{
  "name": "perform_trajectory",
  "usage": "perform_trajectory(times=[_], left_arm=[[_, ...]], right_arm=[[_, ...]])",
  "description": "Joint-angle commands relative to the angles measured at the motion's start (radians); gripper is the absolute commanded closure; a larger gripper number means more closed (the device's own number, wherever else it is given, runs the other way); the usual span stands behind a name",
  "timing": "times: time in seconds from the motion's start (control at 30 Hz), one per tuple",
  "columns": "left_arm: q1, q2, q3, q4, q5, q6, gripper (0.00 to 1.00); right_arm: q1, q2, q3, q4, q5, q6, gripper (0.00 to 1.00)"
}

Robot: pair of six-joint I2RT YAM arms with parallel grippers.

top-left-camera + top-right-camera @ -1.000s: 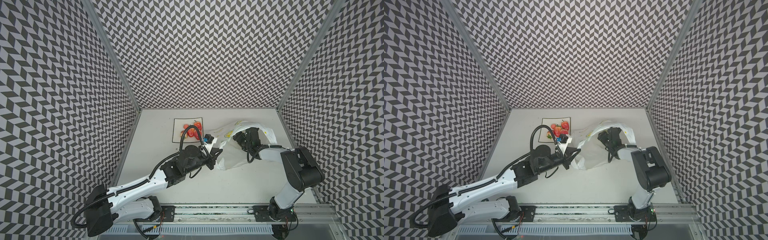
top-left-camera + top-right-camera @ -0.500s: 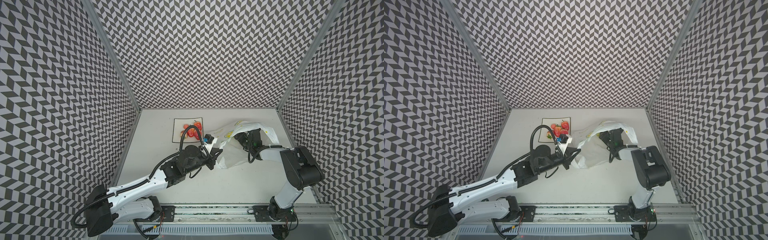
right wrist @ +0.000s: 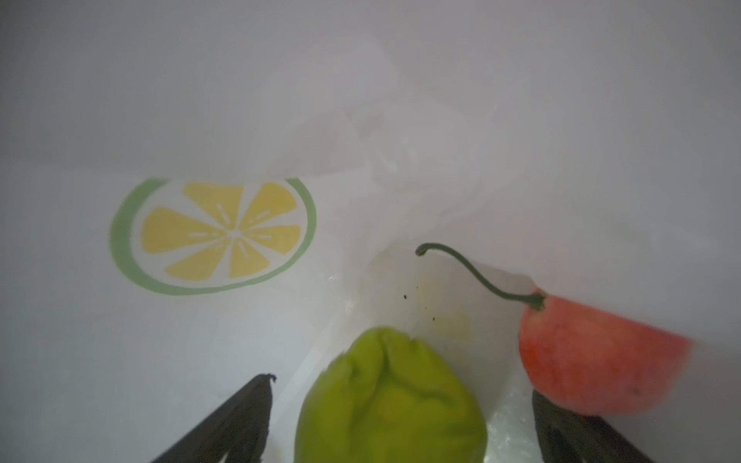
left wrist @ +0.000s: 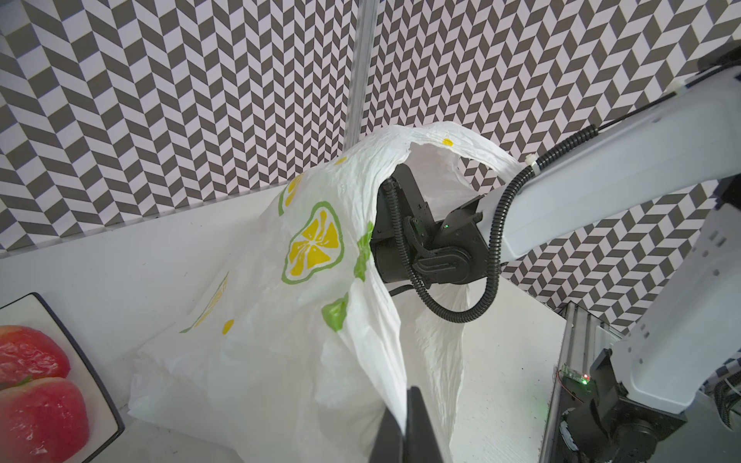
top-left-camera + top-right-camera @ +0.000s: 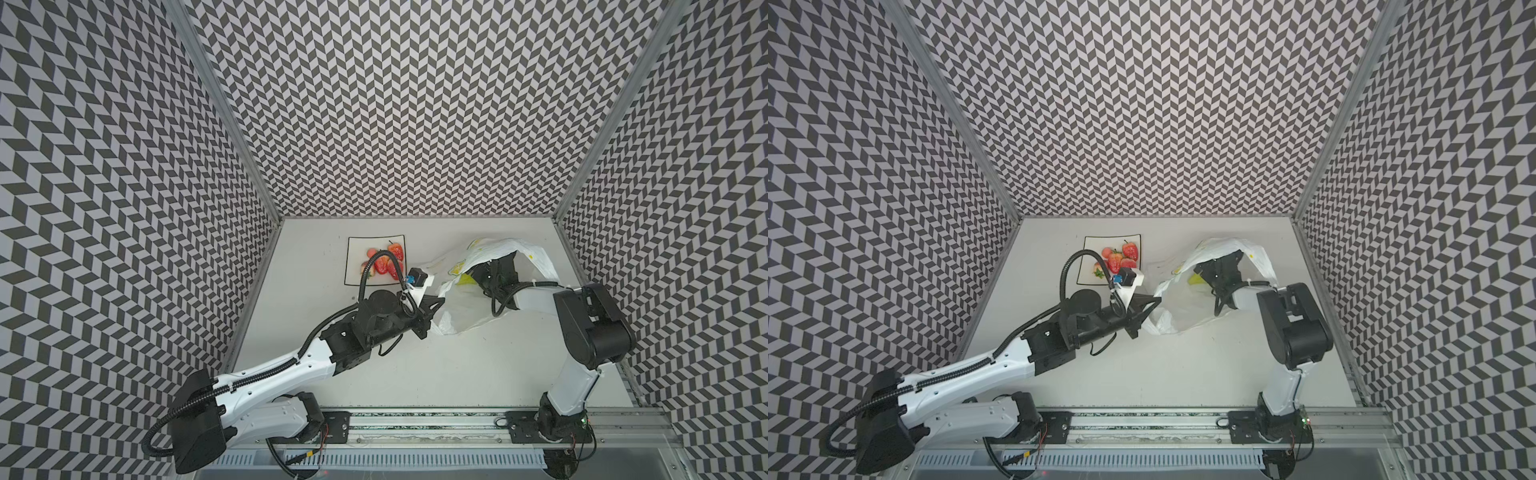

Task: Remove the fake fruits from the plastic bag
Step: 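Close the right gripper on the green pear inside the bag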

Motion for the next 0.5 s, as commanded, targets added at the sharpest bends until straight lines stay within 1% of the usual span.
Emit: perform_trajectory(times=[0.0,0.1,0.2,0.33,0.47], left_arm=[[0.003,0.0,0.035,-0.008,0.007,0.011,1.0],[0.003,-0.001,0.035,-0.01,0.004,0.013,1.0],[0.003,0.0,0.035,-0.011,0.003,0.013,1.0],[0.003,0.003,0.035,-0.007,0.004,0.013,1.0],[0.003,0.004,0.035,-0.008,0.005,0.013,1.0]], right_arm=[[0.022,0.03,0.046,-0.062,0.041,-0.011,0.04],[0.037,0.044,0.062,-0.096,0.05,-0.031,0.09],[0.061,0.05,0.087,-0.145,0.06,-0.069,0.09],[0.087,0.049,0.107,-0.206,0.109,-0.092,0.1],[0.092,0.069,0.12,-0.228,0.122,-0.089,0.17]])
